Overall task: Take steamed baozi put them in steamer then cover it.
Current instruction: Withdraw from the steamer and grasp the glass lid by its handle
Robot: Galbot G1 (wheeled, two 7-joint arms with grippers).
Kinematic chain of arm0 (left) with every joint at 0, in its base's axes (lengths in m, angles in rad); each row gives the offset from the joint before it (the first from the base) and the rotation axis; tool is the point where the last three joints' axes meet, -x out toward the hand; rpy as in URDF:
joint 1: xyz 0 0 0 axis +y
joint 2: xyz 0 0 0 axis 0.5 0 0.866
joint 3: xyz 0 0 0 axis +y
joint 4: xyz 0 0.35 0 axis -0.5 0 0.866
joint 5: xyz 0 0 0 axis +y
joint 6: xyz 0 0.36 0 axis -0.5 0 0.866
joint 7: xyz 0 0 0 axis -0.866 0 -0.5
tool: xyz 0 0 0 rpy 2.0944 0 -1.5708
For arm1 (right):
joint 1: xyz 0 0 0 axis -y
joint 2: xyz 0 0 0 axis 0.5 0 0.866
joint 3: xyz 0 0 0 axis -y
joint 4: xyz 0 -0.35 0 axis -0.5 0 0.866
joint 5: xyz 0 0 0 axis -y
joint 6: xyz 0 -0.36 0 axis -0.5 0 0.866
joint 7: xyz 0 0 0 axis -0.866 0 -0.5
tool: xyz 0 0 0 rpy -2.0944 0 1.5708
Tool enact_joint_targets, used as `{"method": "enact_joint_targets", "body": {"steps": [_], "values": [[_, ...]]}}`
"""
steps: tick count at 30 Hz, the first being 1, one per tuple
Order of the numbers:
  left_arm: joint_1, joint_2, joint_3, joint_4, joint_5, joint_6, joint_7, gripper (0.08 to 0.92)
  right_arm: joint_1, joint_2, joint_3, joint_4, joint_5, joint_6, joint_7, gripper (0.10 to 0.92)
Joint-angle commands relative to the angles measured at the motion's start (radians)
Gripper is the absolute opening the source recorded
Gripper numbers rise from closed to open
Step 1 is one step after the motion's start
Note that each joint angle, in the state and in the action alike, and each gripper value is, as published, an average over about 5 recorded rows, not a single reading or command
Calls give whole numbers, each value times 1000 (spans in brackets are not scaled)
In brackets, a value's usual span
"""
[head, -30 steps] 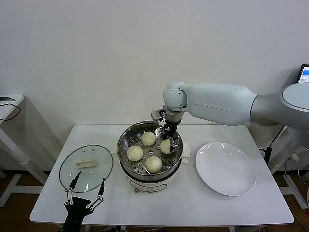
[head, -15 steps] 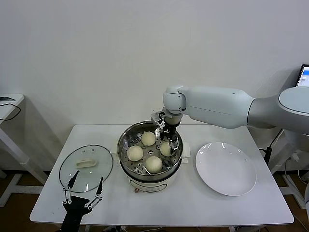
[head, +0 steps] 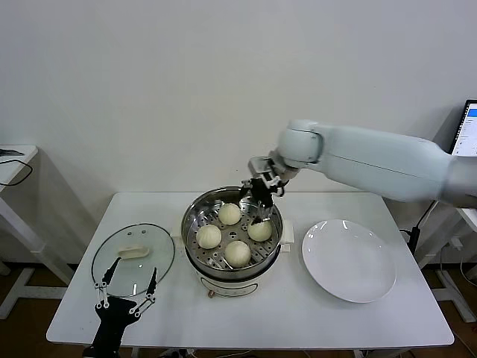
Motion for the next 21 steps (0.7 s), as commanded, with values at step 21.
{"method": "enact_joint_targets", "body": {"steps": [21], "values": [[-353,31,-32,344,685,134,-124,823,-1746,138,1796,29,-166,604,1077,823]]}}
